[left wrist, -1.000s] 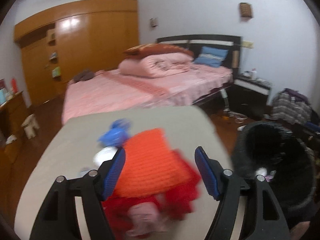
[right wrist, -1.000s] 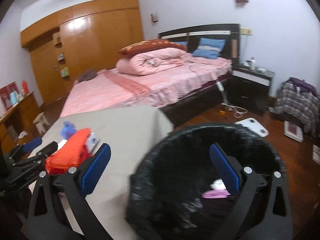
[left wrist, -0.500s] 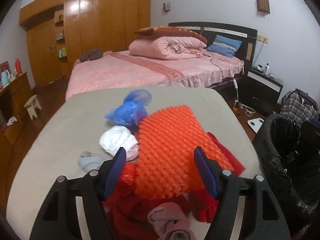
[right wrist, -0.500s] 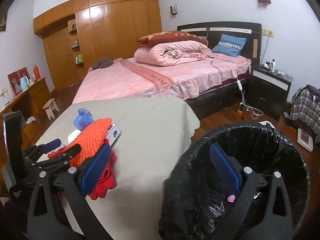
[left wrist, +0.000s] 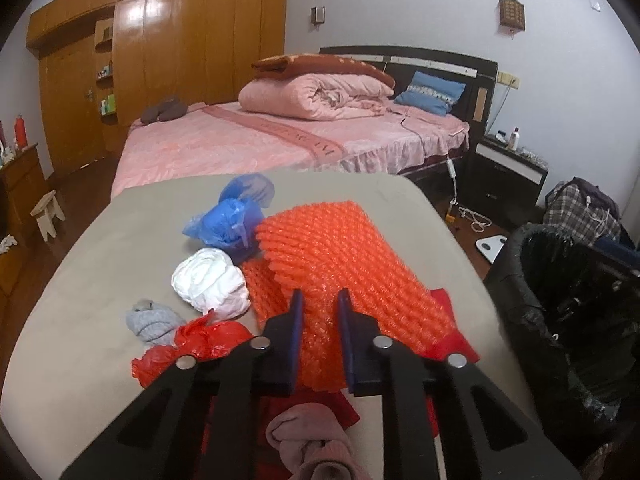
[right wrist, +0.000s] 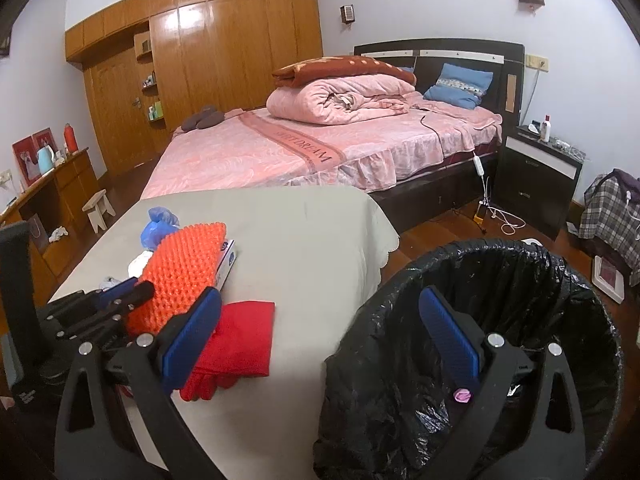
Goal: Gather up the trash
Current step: 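Grasp the orange bubble wrap with the left tool while the right tool grasps the red cloth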
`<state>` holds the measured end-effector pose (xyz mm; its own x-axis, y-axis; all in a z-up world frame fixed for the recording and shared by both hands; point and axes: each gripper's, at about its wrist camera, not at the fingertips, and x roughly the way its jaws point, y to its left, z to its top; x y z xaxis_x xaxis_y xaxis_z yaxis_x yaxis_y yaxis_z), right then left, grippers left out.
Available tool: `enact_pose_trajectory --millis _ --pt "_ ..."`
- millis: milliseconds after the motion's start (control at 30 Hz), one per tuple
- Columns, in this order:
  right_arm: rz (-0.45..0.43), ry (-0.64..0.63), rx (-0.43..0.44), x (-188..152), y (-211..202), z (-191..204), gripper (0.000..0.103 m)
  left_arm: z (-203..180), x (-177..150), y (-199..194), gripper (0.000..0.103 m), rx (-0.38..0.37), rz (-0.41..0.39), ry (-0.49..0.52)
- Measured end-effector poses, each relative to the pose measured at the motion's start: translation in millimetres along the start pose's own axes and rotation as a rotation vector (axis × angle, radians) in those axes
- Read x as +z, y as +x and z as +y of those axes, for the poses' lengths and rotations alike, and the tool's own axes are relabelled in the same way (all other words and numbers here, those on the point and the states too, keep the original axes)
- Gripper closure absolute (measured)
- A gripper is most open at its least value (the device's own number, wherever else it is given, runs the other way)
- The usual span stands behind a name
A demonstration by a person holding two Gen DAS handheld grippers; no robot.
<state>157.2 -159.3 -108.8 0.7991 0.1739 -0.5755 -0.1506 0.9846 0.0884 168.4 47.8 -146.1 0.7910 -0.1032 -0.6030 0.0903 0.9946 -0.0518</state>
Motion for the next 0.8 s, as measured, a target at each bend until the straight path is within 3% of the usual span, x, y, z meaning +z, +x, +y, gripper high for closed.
enact_pose_trajectory --millis 333,567,700,800 --pt "-0.001 0.002 0.025 -3 0 8 0.007 10 6 -30 0.09 -0.003 -0.068 -0.014" --pt "0.02 -0.038 0.105 -11 11 42 0.007 37 -2 -43 0.09 0.069 -0.065 -0.021" --pt "0.051 -0.073 0.135 -16 28 61 0.021 52 -8 -46 0.09 0.095 -0.053 -0.033" --pt "0.087 -0.076 0.131 -21 44 68 0.021 59 -12 -48 0.09 0.108 -0.052 -0.035"
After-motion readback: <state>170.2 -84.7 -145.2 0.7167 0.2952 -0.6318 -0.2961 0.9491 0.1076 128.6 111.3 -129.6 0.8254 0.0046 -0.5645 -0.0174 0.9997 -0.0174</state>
